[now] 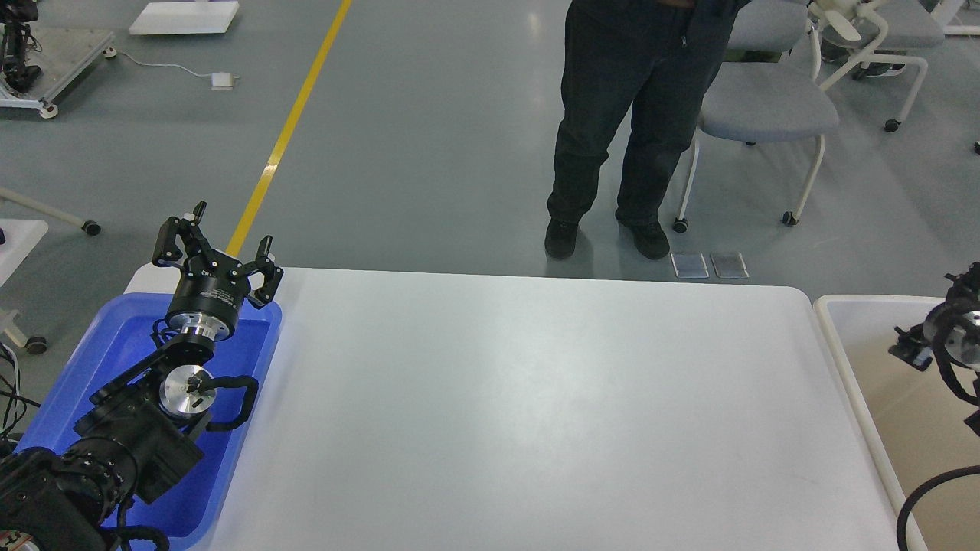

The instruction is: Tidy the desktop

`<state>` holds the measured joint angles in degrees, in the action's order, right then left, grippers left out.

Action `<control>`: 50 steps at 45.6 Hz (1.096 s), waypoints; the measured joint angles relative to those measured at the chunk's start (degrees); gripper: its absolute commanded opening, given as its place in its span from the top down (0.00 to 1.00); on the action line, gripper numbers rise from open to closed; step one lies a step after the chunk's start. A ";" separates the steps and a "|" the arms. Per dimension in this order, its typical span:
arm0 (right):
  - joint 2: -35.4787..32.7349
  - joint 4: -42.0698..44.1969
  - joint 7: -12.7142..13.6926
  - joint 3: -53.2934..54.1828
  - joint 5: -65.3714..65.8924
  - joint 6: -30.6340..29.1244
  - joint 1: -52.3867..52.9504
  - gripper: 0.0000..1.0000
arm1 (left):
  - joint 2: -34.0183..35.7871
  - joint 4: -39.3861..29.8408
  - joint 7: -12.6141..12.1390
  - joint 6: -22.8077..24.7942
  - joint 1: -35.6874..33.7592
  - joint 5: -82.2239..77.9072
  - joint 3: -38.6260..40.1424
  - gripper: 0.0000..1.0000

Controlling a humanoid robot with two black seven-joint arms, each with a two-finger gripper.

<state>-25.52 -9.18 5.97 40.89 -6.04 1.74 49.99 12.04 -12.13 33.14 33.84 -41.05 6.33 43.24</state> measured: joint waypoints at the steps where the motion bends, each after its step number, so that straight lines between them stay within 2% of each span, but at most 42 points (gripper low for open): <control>1: -0.07 -1.08 -0.02 0.99 -0.71 -0.48 0.16 0.00 | 0.00 0.00 0.00 0.00 0.00 0.00 0.00 0.00; 13: 0.40 -12.96 0.06 6.95 -8.96 -6.64 0.64 0.00 | -0.04 0.00 0.00 -0.06 0.00 0.00 0.00 0.00; 20: 3.64 -17.16 -0.07 8.62 -12.32 -10.69 0.40 0.00 | -0.04 0.00 0.00 -0.09 0.00 0.00 0.00 0.00; 28: 8.80 -19.30 -0.44 11.37 -13.96 -13.04 -0.77 0.00 | -0.03 0.00 0.00 -0.09 0.00 0.00 0.00 0.00; 42: 17.51 -20.63 -3.25 13.27 -14.62 -16.52 -5.09 0.00 | -0.04 0.00 0.00 -0.09 0.00 0.00 0.00 0.00; 50: 19.91 -20.85 -4.05 13.51 -14.67 -18.14 -7.33 0.00 | -0.05 -0.01 0.00 -0.09 0.00 0.01 0.00 0.00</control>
